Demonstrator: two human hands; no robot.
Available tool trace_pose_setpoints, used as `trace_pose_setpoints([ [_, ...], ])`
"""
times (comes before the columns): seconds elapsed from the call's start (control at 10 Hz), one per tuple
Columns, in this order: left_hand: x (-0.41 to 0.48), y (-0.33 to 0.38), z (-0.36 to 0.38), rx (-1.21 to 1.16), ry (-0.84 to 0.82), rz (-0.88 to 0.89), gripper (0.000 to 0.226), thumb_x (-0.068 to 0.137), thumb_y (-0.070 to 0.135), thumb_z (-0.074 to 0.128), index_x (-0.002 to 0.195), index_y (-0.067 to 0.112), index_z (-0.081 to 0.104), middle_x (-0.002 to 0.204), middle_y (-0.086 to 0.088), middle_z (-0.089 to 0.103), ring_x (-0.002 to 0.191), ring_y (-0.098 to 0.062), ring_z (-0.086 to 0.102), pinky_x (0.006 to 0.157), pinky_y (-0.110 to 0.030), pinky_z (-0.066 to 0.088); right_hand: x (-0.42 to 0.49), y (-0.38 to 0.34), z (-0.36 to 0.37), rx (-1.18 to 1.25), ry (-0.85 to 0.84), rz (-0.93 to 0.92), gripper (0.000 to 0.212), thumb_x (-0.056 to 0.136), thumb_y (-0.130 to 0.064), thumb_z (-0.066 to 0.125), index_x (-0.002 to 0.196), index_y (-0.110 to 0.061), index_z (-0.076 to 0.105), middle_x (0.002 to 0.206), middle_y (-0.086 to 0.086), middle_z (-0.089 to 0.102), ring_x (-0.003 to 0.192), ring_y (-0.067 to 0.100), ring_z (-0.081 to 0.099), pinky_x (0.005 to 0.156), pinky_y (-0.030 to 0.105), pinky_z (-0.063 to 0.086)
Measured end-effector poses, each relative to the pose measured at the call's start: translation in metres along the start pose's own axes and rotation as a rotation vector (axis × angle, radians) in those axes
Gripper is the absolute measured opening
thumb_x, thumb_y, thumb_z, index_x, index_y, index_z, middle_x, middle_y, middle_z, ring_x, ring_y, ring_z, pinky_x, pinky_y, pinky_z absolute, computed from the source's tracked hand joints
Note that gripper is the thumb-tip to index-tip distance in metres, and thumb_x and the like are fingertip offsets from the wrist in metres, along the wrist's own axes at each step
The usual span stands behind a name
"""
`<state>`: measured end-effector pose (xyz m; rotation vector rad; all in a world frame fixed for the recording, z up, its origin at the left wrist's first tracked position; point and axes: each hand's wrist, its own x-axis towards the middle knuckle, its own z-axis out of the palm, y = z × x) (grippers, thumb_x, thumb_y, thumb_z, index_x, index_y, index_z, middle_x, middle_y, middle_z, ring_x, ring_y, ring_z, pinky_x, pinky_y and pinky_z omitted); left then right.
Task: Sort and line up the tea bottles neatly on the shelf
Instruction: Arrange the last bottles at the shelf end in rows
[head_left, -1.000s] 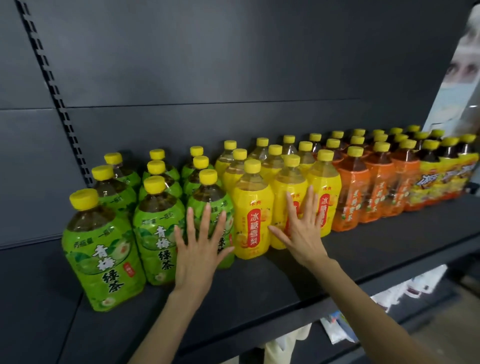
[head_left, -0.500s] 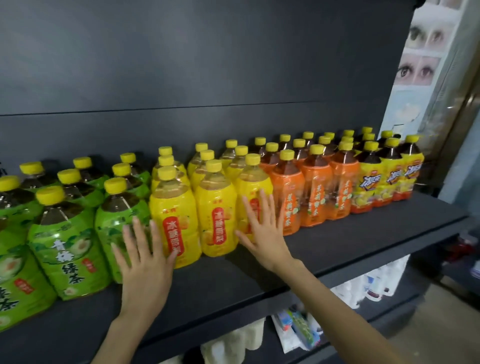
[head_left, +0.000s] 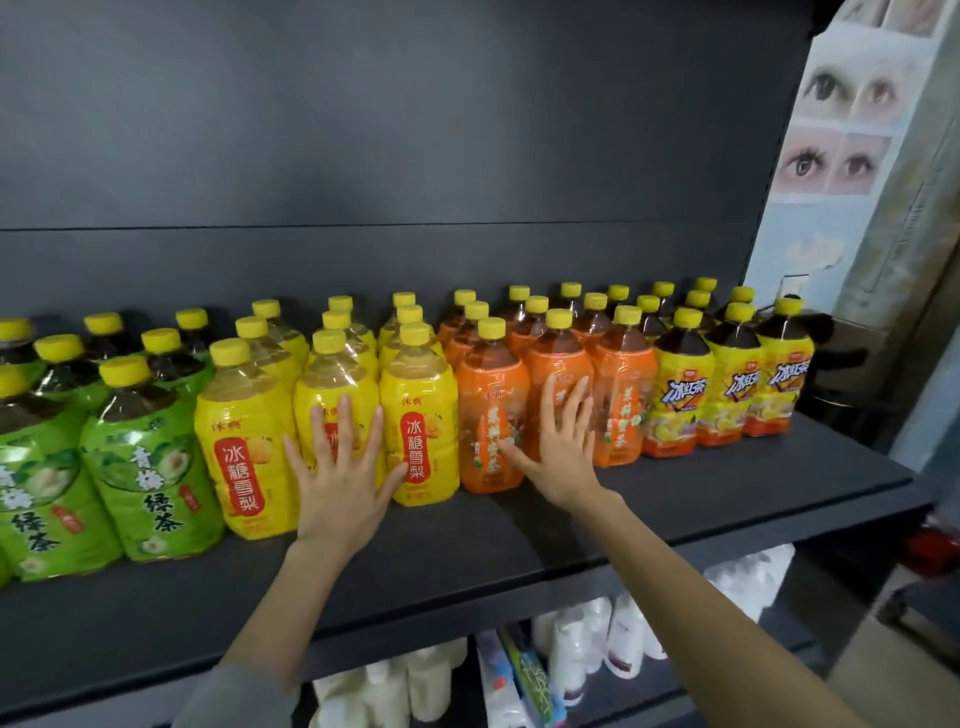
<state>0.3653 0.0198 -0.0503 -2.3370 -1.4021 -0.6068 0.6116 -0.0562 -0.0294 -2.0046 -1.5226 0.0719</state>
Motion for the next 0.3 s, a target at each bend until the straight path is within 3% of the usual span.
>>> trace_pose_setpoints([
  [0.1,-0.003,0.001,-0.006,0.031,-0.024,-0.006,0.079,0.088,0.065,0.022,0.148,0.014,0.022,0.155,-0.022,0.006,0.141,-0.044,-0.002,0.102,-0.068,0.007,-0.003,0.009,-0.010,-0.045,-0.085,-0.023,0.103,0.088,-0.057,0.053,0.130,-0.040,-0.039,0.136,0.004,-0.054,0.138,0.034,-0.031,0.112,0.058,-0.003],
  [0.2,-0.014,0.007,-0.015,-0.015,-0.125,-0.025,0.081,0.090,0.065,0.015,0.149,0.010,0.021,0.155,-0.023,0.009,0.139,-0.045,0.011,0.101,-0.065,0.013,-0.011,0.021,-0.015,-0.071,-0.113,-0.084,0.094,0.093,-0.046,0.052,0.139,-0.040,-0.030,0.135,-0.004,-0.054,0.141,0.029,-0.027,0.112,0.059,-0.002],
  [0.3,-0.044,0.007,-0.034,-0.271,-0.252,-0.104,0.089,0.085,0.076,0.005,0.151,0.017,0.003,0.157,-0.009,-0.012,0.144,-0.032,0.001,0.113,-0.052,0.010,-0.036,0.047,-0.023,0.028,-0.154,-0.141,0.086,0.095,-0.039,0.053,0.144,-0.046,-0.017,0.152,-0.014,-0.031,0.146,0.017,-0.011,0.116,0.054,0.003],
])
